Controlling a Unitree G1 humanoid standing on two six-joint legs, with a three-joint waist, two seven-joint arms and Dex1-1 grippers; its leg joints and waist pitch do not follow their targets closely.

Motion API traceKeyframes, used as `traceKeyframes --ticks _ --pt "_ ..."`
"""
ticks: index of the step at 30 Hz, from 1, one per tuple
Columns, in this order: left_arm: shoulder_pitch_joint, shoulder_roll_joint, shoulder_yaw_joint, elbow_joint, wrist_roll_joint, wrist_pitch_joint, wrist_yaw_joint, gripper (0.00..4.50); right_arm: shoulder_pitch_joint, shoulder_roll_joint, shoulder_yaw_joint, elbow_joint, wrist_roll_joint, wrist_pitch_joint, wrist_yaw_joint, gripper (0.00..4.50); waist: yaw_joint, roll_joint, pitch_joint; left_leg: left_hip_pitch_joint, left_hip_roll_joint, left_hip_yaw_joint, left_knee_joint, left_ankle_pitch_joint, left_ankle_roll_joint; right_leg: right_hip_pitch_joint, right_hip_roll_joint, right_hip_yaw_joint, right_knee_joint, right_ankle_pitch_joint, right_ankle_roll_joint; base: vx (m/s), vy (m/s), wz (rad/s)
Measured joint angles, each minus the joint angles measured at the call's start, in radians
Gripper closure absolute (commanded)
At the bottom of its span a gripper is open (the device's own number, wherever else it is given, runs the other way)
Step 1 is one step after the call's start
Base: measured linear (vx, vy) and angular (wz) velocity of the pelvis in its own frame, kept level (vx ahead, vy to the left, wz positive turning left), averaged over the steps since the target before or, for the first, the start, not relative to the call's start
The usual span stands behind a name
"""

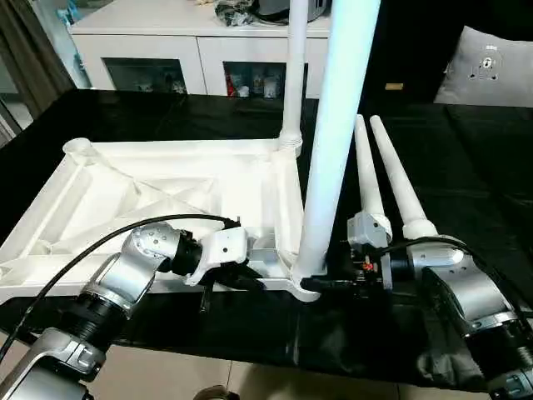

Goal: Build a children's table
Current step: Rotate leg to tighten

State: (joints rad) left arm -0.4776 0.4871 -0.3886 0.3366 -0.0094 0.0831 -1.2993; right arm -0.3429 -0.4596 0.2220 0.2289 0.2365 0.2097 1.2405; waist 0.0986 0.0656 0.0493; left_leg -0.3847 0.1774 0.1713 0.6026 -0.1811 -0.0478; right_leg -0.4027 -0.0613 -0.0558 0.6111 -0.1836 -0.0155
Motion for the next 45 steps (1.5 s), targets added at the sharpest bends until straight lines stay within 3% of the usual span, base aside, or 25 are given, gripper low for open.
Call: traceKeyframes --ticks 4,10,12,16,19,20,23,27,33,38,40,45 --pt "0.032 -0.012 0.028 -0.048 -0.014 0.086 0.047 4.5 0.019 0.04 -0.021 -0.026 0.002 0.066 -0.074 1.87 -0.007 0.0 0.0 0.001 0.0 0.0 0.0 0.0 0.0 0.0 0.0 0.0 0.001 0.0 0.0 0.0 0.0 0.0" --pt "0.062 -0.104 0.078 -0.124 0.006 0.296 0.26 4.5 0.001 0.174 -0.091 -0.005 -0.045 0.149 -0.378 1.88 -0.056 -0.001 0.0 0.005 0.0 0.0 0.0 0.0 -0.001 0.001 0.0 0.001 0.0 -0.002 0.003 0.0 0.0 0.0" --pt "0.074 -0.157 0.095 -0.146 0.019 0.355 0.342 4.5 -0.016 0.222 -0.114 0.019 -0.062 0.158 -0.474 1.88 -0.065 -0.001 0.0 0.005 0.0 0.0 0.0 0.0 -0.001 0.001 0.0 0.001 0.001 -0.002 0.003 0.0 0.0 0.0" --pt "0.076 -0.291 0.117 -0.175 0.072 0.469 0.545 4.5 -0.073 0.331 -0.166 0.073 -0.11 0.195 -0.697 1.88 -0.068 -0.002 0.0 0.005 0.0 0.0 0.0 0.0 -0.001 0.001 0.001 0.001 0.001 -0.001 0.003 0.0 0.0 0.0" --pt "0.075 -0.328 0.115 -0.184 0.082 0.496 0.6 4.5 -0.091 0.349 -0.169 0.097 -0.123 0.179 -0.754 1.88 -0.064 -0.001 0.0 0.004 0.0 0.0 0.0 0.0 -0.001 0.0 0.001 0.0 0.0 -0.001 0.003 0.0 0.0 0.0" --pt "0.075 -0.333 0.115 -0.186 0.082 0.498 0.607 4.5 -0.091 0.35 -0.171 0.101 -0.123 0.169 -0.756 1.88 -0.062 -0.001 0.0 0.003 0.0 0.0 0.0 0.0 -0.001 0.0 0.001 0.0 0.0 -0.001 0.002 0.0 0.0 0.0" --pt "0.069 -0.332 0.117 -0.187 0.081 0.499 0.61 4.5 -0.079 0.354 -0.182 0.101 -0.118 0.143 -0.754 1.18 -0.057 -0.001 0.0 0.001 0.0 0.0 -0.001 0.0 -0.001 0.0 0.001 0.0 -0.001 0.0 0.0 0.0 0.0 0.0" --pt "0.067 -0.324 0.113 -0.187 0.075 0.497 0.599 4.5 -0.066 0.349 -0.185 0.089 -0.111 0.127 -0.731 0.85 -0.05 -0.001 0.0 0.0 0.0 0.0 -0.001 0.0 -0.001 -0.001 0.001 -0.001 -0.001 0.0 0.0 0.0 0.0 0.0" --pt "0.066 -0.229 0.089 -0.187 0.047 0.424 0.482 4.5 -0.031 0.242 -0.166 0.078 -0.073 0.057 -0.554 0.25 -0.035 0.001 0.001 -0.001 0.0 -0.001 -0.001 0.0 -0.001 -0.001 0.0 -0.001 -0.001 0.0 0.0 0.0 0.0 0.0" --pt "0.065 -0.121 0.074 -0.159 0.04 0.299 0.328 4.5 -0.03 0.125 -0.157 0.041 -0.048 0.017 -0.377 0.05 -0.019 0.001 0.001 -0.001 0.0 -0.001 -0.001 0.0 -0.001 -0.001 0.0 -0.002 -0.001 0.0 0.0 0.0 0.0 0.0" --pt "0.053 -0.08 0.057 -0.133 0.027 0.237 0.256 4.5 -0.021 0.068 -0.125 0.015 -0.047 -0.009 -0.289 0.05 -0.009 0.001 0.001 -0.001 0.0 -0.001 -0.001 0.0 -0.001 -0.001 0.0 -0.002 -0.002 0.0 0.001 0.0 0.0 0.0" --pt "0.035 -0.024 0.031 -0.087 0.006 0.134 0.124 4.5 -0.007 0.001 -0.055 0.005 -0.054 -0.089 -0.129 0.05 -0.006 0.001 0.001 -0.002 0.0 -0.001 -0.001 0.0 0.0 -0.001 0.0 -0.002 -0.002 0.0 0.001 0.0 0.0 0.0"
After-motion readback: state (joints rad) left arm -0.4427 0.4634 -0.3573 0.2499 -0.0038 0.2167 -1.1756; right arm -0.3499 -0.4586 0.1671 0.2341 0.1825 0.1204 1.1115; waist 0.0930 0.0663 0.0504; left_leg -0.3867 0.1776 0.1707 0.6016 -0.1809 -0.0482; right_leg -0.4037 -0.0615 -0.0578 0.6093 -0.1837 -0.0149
